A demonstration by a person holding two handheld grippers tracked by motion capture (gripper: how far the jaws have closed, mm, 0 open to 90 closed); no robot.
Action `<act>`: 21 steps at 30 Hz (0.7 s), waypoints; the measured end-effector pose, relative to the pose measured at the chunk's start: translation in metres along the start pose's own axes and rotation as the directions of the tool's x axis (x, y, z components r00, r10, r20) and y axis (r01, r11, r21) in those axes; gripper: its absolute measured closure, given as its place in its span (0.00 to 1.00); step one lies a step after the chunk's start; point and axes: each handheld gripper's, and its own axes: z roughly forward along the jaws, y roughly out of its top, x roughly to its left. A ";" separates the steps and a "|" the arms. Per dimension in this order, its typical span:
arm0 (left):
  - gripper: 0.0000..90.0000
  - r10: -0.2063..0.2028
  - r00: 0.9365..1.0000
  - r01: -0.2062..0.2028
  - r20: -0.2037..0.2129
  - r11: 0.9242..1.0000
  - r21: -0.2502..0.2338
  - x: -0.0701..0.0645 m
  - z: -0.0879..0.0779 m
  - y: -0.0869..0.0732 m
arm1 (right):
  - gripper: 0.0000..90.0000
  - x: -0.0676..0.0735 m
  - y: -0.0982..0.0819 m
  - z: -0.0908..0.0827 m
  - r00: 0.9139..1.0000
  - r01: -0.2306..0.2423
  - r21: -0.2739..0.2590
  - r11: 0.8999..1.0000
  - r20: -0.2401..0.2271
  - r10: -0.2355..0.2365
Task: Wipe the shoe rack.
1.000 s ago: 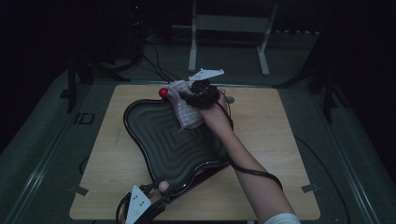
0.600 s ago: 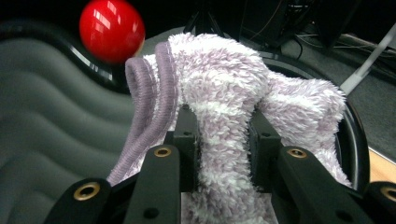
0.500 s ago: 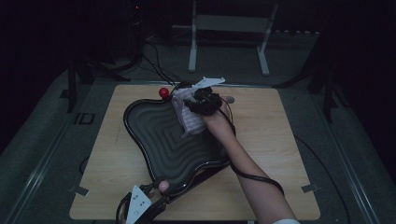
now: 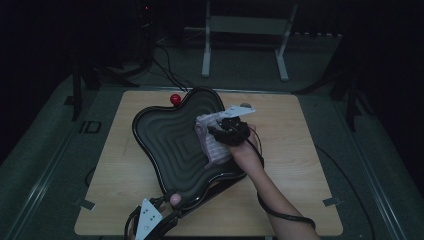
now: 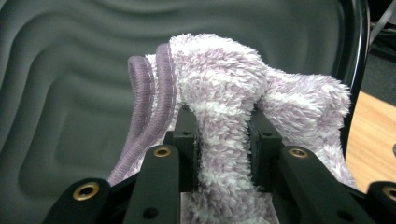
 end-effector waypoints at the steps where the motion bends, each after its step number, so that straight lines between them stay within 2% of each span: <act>1: 0.67 -0.001 1.000 0.001 -0.001 1.000 -0.002 0.000 0.000 0.000 | 0.78 0.000 -0.003 -0.001 1.000 -0.003 -0.002 1.000 -0.003 0.003; 3: 0.67 -0.002 1.000 0.002 -0.003 1.000 -0.003 0.000 0.000 0.000 | 0.78 0.001 -0.009 -0.005 1.000 -0.017 -0.004 1.000 -0.009 0.017; 14: 0.67 -0.002 1.000 0.002 -0.004 1.000 0.001 -0.001 0.000 0.000 | 0.78 0.010 -0.043 -0.022 0.999 -0.026 0.001 1.000 -0.044 0.026; 21: 0.67 -0.004 1.000 0.004 -0.003 1.000 -0.003 0.000 0.000 0.000 | 0.78 0.020 -0.062 -0.030 0.999 0.004 -0.014 1.000 -0.040 -0.005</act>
